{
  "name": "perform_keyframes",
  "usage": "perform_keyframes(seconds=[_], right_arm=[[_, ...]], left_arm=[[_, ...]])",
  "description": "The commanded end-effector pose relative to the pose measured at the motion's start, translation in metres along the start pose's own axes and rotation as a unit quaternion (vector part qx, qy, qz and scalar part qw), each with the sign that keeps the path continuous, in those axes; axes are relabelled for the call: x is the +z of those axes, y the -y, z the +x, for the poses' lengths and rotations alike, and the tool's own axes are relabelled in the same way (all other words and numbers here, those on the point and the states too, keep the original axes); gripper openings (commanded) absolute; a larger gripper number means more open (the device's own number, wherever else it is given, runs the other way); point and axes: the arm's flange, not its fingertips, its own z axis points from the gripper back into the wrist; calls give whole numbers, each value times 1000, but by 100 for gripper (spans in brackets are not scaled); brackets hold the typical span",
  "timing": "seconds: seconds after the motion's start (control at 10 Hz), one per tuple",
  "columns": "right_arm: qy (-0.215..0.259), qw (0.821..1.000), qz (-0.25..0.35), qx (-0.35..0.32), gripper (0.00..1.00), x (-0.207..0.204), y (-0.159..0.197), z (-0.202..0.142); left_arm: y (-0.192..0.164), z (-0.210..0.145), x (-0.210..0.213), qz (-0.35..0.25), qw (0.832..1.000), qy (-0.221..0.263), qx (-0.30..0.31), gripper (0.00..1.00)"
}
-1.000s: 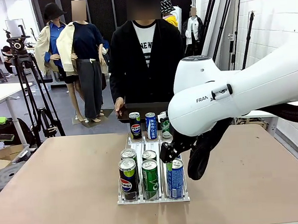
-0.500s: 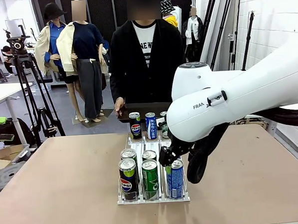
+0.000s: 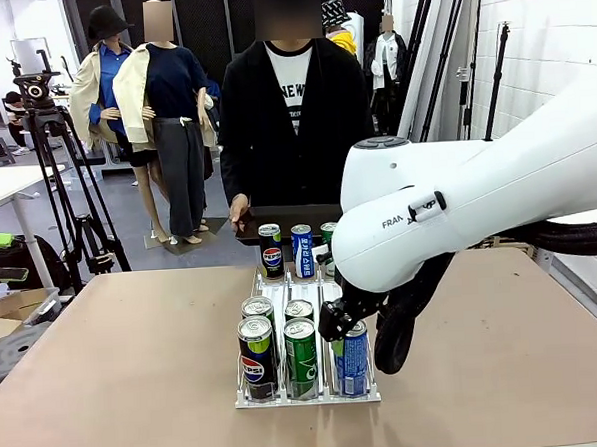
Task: Retrieve and hand over the desired beverage to the person.
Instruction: Pick up a can of the same type that the person held from the Automatic Can Dispenser.
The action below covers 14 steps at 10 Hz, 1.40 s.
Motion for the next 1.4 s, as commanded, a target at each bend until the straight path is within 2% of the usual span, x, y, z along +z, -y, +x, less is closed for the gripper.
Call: perform_keyframes(seconds=[0.0,0.2,0.6,0.7,1.3], right_arm=[[12,1000,-11,1,95,-2,-6,5],[13,1000,-12,10,71,-3,-9,5],[7,1000,-9,21,10,-6,-12,6],[4,1000,-8,17,0,-6,-11,6],[4,1000,-2,16,0,1,-11,1]], left_arm=[[0,0,2,3,1000,-1,-1,100],[0,0,2,3,1000,-1,-1,100],[0,0,2,3,1000,-1,-1,100],[0,0,2,3,1000,-1,-1,100],[0,0,2,3,1000,-1,-1,100]])
